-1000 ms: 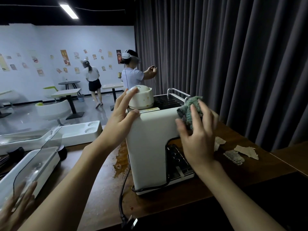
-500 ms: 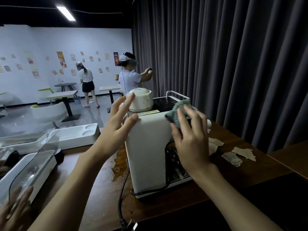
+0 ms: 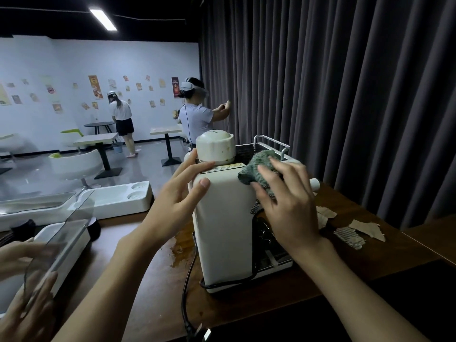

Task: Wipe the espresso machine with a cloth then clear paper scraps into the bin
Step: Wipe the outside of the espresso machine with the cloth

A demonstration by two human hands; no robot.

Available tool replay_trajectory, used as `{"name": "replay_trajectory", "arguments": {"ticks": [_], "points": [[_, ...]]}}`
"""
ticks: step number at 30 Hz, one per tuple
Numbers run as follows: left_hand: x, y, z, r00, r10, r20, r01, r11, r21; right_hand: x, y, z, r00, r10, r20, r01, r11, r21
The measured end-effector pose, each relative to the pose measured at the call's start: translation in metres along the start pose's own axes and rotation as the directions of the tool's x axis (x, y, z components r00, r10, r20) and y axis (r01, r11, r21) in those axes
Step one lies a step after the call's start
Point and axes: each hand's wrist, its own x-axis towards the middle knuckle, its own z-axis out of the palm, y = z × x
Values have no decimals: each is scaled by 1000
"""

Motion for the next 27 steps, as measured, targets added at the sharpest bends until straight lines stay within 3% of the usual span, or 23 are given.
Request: {"name": "replay_trajectory", "arguments": {"ticks": [4,7,11,15,18,23,27], "points": [[-2,0,-1,1000,-25,-5,25,1000,3,-2,4,-2,989,139,-47,-138,990,35],[0,-1,-1,999,-37,-16,37,999,-19,-4,-14,3,986,161,-41,-158,985,72],[2,-3,-5,1000,-10,-19,10,1000,-16,-2,-48,10,996,84,-10,-82,988,134],[-1,-6,-3,998,-23,-61,15,990,-139,-1,-71,16,998,-61,22,59,993,101],[0,-6,-2,995,-34,-94,23,993,-119,0,-60,14,991,-130,12,129,990,58],[-4,-2,-3,998,1,-59,-2,1000,-18,-10,-24,6,994,70,-84,-64,996,65],[-4,0,1,997,37,-74,-39,999,-25,-15,-35,11,976,188,-113,-180,981,78]]}}
